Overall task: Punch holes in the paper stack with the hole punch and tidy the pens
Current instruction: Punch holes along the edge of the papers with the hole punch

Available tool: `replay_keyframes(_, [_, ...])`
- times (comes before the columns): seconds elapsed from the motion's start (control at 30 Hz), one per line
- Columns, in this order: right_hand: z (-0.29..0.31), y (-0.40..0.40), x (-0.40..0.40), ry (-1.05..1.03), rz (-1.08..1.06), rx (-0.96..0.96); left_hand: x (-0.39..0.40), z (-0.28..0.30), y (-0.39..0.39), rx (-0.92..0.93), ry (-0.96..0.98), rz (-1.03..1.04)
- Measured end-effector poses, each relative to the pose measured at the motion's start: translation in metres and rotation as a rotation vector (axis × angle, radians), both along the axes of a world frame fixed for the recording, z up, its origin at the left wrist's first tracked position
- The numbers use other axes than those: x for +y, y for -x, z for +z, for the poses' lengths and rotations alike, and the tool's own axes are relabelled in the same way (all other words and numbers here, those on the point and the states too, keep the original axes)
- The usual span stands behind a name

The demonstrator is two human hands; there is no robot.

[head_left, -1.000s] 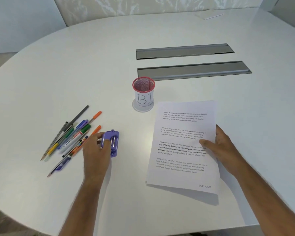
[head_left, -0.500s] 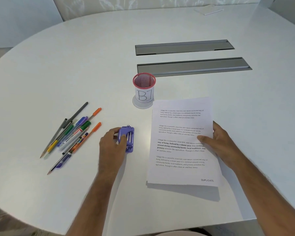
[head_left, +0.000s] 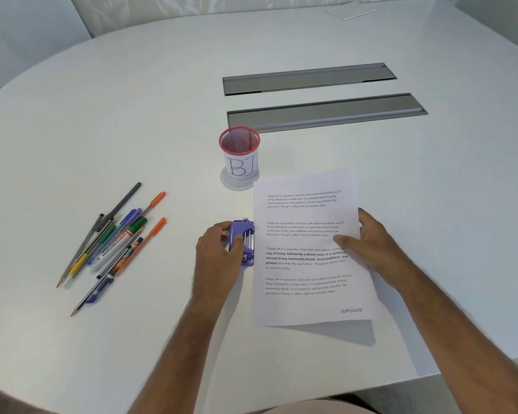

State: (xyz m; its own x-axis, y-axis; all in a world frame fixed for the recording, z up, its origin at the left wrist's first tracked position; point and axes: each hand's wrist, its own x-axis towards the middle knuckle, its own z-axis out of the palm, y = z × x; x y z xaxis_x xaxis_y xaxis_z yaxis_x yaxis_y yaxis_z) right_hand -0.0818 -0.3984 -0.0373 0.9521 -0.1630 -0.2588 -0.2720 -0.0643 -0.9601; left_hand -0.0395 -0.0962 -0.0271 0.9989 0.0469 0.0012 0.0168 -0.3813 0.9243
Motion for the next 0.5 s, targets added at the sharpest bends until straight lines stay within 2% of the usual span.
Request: replay_keyframes(0.5, [0.000, -0.001, -0.002, 0.094, 0.001, 0.065, -0.003, -0.010, 0.000, 0.088, 0.011, 0.005])
